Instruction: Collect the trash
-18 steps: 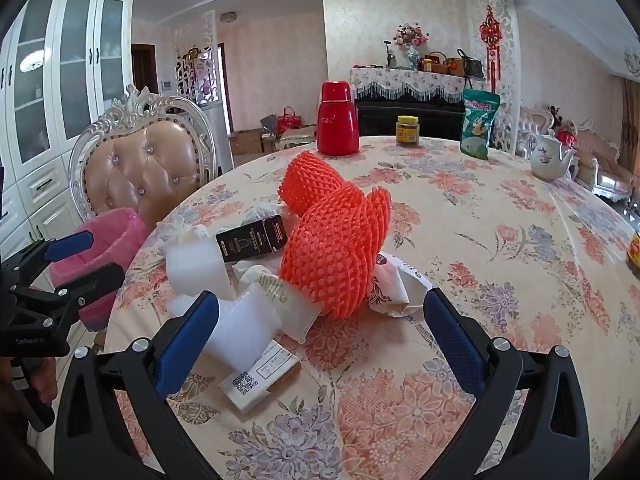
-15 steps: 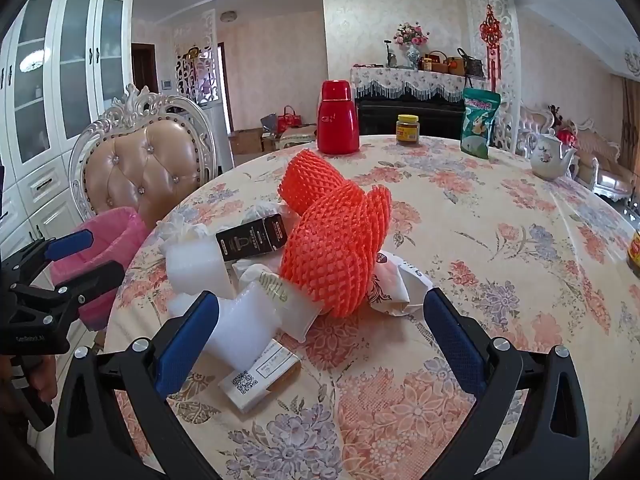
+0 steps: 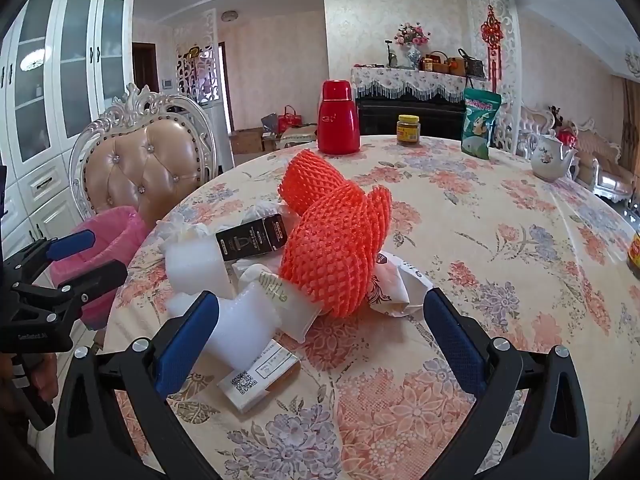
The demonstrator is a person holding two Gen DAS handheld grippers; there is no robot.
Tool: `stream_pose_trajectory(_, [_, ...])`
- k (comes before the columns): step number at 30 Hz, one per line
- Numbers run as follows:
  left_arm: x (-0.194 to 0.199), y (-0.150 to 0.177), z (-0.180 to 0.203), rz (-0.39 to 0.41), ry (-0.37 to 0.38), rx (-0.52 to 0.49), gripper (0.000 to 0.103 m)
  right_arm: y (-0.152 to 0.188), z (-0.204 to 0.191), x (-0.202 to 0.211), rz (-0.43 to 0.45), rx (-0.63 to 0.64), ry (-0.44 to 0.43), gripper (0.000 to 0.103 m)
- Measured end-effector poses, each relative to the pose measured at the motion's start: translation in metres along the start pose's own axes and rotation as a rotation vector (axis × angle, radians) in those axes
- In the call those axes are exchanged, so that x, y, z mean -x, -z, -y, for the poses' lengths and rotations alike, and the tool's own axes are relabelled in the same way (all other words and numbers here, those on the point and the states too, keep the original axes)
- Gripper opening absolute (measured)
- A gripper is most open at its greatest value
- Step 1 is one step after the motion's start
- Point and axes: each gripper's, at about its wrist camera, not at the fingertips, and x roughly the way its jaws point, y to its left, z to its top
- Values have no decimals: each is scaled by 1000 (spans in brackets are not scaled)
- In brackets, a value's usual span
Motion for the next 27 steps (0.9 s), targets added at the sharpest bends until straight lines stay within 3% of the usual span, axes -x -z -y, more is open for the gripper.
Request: stream_pose_trajectory(27, [-1,-1,-1,1,-5,2,98,-2,-1,0,-4,0,2,96])
